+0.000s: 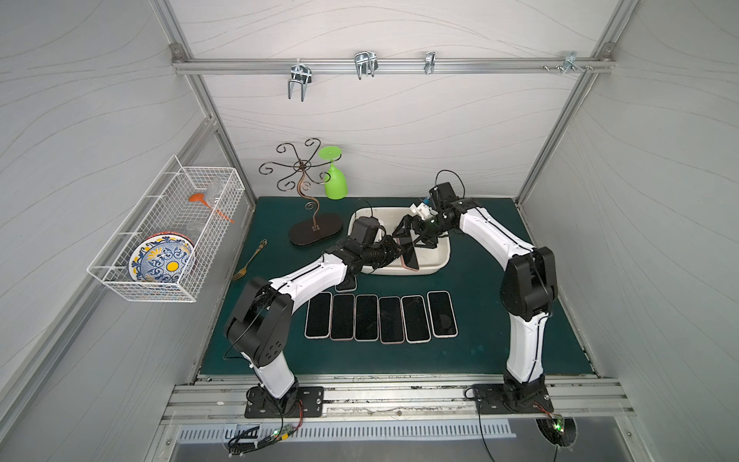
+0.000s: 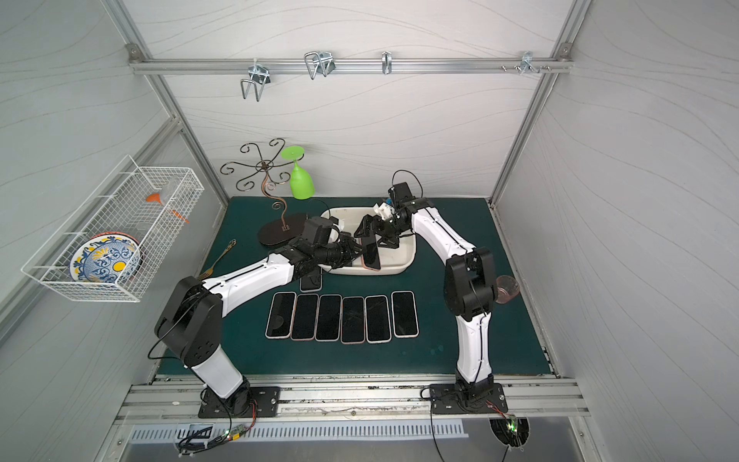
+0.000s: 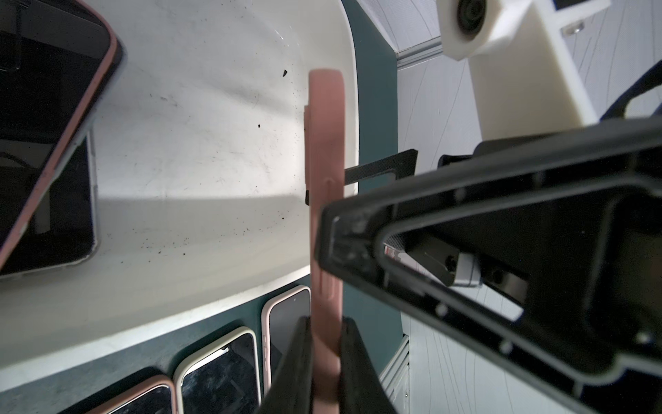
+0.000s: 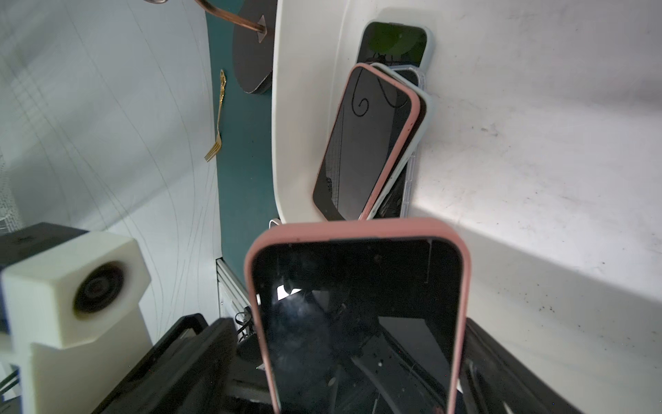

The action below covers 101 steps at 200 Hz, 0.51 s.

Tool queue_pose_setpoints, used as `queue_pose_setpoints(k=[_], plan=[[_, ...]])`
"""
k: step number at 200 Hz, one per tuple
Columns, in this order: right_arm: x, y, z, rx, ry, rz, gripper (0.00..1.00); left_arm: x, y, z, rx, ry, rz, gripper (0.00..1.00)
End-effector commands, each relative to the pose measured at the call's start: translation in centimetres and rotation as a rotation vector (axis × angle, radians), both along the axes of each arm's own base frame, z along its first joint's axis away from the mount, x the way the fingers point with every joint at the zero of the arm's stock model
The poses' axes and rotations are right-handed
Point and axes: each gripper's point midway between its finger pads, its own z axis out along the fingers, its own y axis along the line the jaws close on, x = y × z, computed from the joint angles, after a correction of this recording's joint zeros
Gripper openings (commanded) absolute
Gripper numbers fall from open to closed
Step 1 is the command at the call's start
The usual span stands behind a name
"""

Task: Take the phone out of the storage box
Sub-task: Pick up the phone from the storage box.

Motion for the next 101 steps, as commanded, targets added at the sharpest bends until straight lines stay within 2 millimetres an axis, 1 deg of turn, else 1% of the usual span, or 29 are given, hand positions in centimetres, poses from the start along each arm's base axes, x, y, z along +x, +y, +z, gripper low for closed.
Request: queue_pose_setpoints(k=[1,20,45,63,83,101], plan=[[0.4,-0.5,3.9,0.098,-0.046,-0.004,0.98,-0.4,-0.3,4.2,-0.057,-0.119,-0.056,0.00],[1.0,-1.3,4.4,0.117,-0.046,-0.020,0.98,-0.4,0.6,4.1,-0.031,-0.121,-0.053,0.00],[0.9,-0.7,4.3,0.142,-0.029,0.000,0.99,-0.4,0.7,3.8,-0.022,-0.117,-0.066,0.00],[0.7,-0.5,3.7,0.139,-0.018,0.004,0.99,-0.4,0.6,3.6,-0.022,-0.117,-0.068,0.00],[1.1,-1.5,3.6,0.140,-0.019,-0.020,0.99,-0.5,1.1,3.3,-0.006,-0.111,-0.066,0.00],[1.6,-2.8,4.0,0.154,-0.022,-0.048,0.99,-0.1,2.3,3.3,0.006,-0.109,-0.045,0.00]])
